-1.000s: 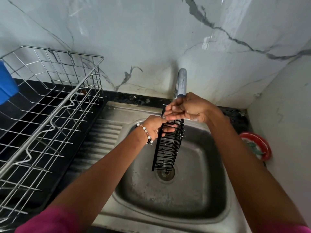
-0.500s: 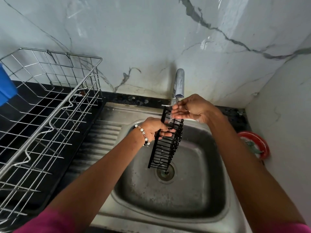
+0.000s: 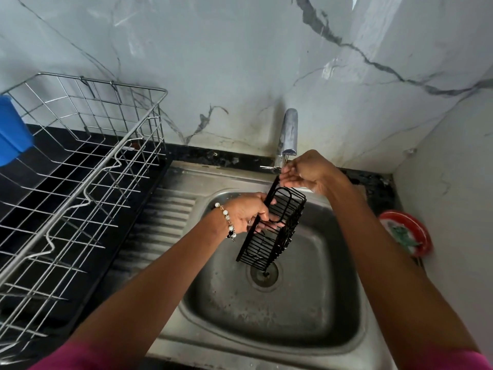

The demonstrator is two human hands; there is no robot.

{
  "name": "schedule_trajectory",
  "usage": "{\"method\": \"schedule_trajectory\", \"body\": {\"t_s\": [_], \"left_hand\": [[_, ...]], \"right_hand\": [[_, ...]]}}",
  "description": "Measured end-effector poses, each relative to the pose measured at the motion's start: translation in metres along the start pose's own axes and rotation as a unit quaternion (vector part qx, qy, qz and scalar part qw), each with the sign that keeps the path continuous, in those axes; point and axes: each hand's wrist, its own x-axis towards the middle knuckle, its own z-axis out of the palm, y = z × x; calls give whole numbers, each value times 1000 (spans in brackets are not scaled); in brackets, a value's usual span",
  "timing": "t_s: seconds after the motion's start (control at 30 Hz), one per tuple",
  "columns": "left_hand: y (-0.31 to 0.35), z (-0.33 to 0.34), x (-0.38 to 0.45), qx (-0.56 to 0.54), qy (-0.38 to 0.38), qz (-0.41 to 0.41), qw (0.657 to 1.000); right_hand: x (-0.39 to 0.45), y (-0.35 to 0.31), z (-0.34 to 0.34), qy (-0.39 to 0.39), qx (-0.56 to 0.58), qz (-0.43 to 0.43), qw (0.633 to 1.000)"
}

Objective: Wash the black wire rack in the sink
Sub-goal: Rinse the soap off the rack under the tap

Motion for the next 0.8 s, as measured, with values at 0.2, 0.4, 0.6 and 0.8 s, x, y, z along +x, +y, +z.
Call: {"method": "schedule_trajectory", "body": {"t_s": [0.2,0.4,0.6,0.8], "left_hand": [[3,-2,-2,-53,-24,2,998],[6,5,-3,-131,13,-15,991],[2,6,3,-196,25,2,980],[-2,-5,3,-268,61,50,960]], "right_hand": [[-5,-2,0,-17,-13,-5,1000],[-7,-5,5,-42,-8,-14,999],[-8,-3,4,-95,28,-10,995],[-10,-4,0,-97,-25,5,995]]}}
